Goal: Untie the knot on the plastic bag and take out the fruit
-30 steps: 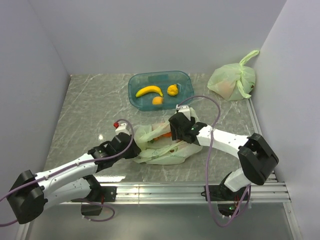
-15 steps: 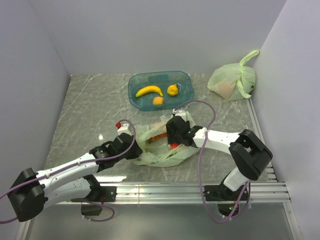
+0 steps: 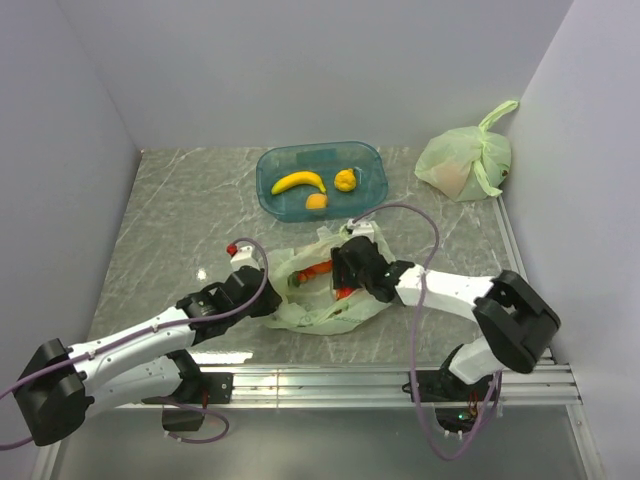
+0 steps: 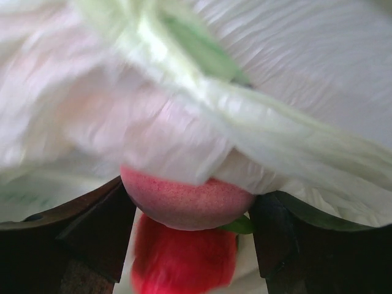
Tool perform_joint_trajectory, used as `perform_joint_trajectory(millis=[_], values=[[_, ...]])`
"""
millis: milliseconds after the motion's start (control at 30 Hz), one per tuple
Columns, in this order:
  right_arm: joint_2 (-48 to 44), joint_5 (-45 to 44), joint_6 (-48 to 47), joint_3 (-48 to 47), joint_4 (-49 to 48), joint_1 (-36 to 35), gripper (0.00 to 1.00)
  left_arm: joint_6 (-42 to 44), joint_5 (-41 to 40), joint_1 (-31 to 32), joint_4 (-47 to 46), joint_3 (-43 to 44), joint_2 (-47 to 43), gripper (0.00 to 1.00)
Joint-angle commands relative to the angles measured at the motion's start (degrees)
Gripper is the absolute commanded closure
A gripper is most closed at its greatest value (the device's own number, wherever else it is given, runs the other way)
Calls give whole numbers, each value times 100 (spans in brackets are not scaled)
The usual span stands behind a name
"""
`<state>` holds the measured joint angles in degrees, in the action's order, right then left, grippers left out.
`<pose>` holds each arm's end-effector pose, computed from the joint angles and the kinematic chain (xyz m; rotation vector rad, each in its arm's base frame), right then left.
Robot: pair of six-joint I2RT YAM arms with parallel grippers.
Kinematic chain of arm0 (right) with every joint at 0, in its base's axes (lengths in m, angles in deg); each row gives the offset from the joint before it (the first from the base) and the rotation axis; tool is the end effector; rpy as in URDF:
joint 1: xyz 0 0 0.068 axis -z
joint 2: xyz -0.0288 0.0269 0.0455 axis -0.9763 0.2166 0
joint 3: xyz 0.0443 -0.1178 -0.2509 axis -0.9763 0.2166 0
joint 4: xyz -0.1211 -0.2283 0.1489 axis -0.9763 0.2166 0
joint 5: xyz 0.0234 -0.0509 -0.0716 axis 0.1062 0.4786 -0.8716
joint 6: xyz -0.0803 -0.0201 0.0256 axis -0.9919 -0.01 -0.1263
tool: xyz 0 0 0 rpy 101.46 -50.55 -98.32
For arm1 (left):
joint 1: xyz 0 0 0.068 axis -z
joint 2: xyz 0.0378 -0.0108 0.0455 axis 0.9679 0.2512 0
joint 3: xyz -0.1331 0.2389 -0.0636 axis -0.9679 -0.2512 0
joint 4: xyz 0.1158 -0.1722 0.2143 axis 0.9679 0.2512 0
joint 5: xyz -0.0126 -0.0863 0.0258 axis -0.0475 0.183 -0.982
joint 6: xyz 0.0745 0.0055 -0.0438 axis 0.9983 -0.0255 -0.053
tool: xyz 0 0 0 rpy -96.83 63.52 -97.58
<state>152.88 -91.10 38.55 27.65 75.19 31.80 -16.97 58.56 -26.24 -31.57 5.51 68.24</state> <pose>0.2589 0.2351 0.1269 -0.2272 2.3493 0.3017 0.1803 -0.1783 0.1609 -0.2323 2.3445 -0.6234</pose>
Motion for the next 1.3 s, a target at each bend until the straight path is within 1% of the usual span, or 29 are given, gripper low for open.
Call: perform_joint_trajectory(millis=[0, 67, 100, 133, 167, 233, 333, 400, 467, 533, 567, 667, 700, 733, 767, 800, 833, 867, 900, 933, 967, 1000, 1067, 1100, 1167, 1233, 1267], values=[[-882, 476, -575, 75, -294, -326, 82, -135, -373, 27, 92, 338, -75, 79], [-1191, 749, -726, 206, -294, -414, 85, -144, -575, 27, 198, 470, -58, 79], [-1480, 968, -970, 251, -294, -432, 87, -126, -628, 18, 215, 505, -58, 79], [-1613, 1449, -1051, 295, -294, -432, 87, -118, -672, 1, 259, 549, -32, 80], [-1736, 1593, -1156, 321, -294, -440, 87, -100, -707, -17, 268, 628, 29, 80], [-2088, 2433, -1525, 330, -285, -432, 88, -30, -699, -87, 286, 708, 126, 80], [-2405, 3314, -1930, 146, -101, -432, 88, 67, -655, -149, 268, 813, 320, 80], [-2545, 3405, -1983, -108, -4, -440, 88, 120, -577, -157, 251, 857, 417, 80], [-2581, 3108, -1966, -458, -30, -397, 88, 129, -524, -157, 251, 831, 469, 80], [-2398, 2748, -1957, -793, -4, -135, 87, 129, -409, -157, 277, 761, 461, 80], [-2275, 2459, -1940, -1160, 5, -11, 87, 120, -366, -157, 286, 682, 443, 80], [-1477, 2158, -1808, -2040, 75, 534, 84, 50, -172, -149, 277, 471, 320, 80], [-969, 2026, -1756, -2260, 75, 648, 82, 41, -128, -157, 260, 418, 277, 80], [-712, 1947, -1729, -2471, 58, 728, 82, 23, -67, -157, 225, 366, 233, 80], [-431, 1868, -1703, -2926, 58, 920, 81, 14, 38, -140, 207, 278, 137, 80], [163, 1745, -1633, -3183, 92, 1000, 81, -12, 83, -157, 207, 234, 101, 79], [483, 1692, -1623, -3455, 136, 1088, 81, -21, 101, -140, 207, 207, 74, 79], [782, 1630, -1606, -4023, 285, 1211, 80, -3, 118, -140, 233, 198, 39, 79], [1385, 1473, -1553, -4316, 356, 1264, 78, -3, 127, -140, 251, 198, 30, 79], [1670, 1437, -1518, -4580, 426, 1317, 77, 6, 118, -140, 268, 216, 4, 79], [1916, 1375, -1492, -5053, 514, 1343, 74, 23, 92, -140, 303, 224, -31, 79], [2327, 1331, -1430, -5258, 541, 1422, 62, 14, 92, -122, 330, 233, -49, 79], [2647, 1278, -1395, -5715, 611, 1466, 43, 32, 83, -113, 312, 259, -102, 79], [2857, 1269, -1377, -5847, 646, 1493, 29, 23, 48, -113, 321, 260, -119, 79], [2973, 1322, -1447, -6111, 777, 1493, 18, 23, 48, -105, 277, 260, -146, 78], [2895, 1366, -1491, -6113, 866, 1493, 17, 14, 30, -105, 233, 233, -155, 78], [2677, 1418, -1552, -5999, 831, 1484, 16, 32, 22, -105, 216, 233, -137, 77]])
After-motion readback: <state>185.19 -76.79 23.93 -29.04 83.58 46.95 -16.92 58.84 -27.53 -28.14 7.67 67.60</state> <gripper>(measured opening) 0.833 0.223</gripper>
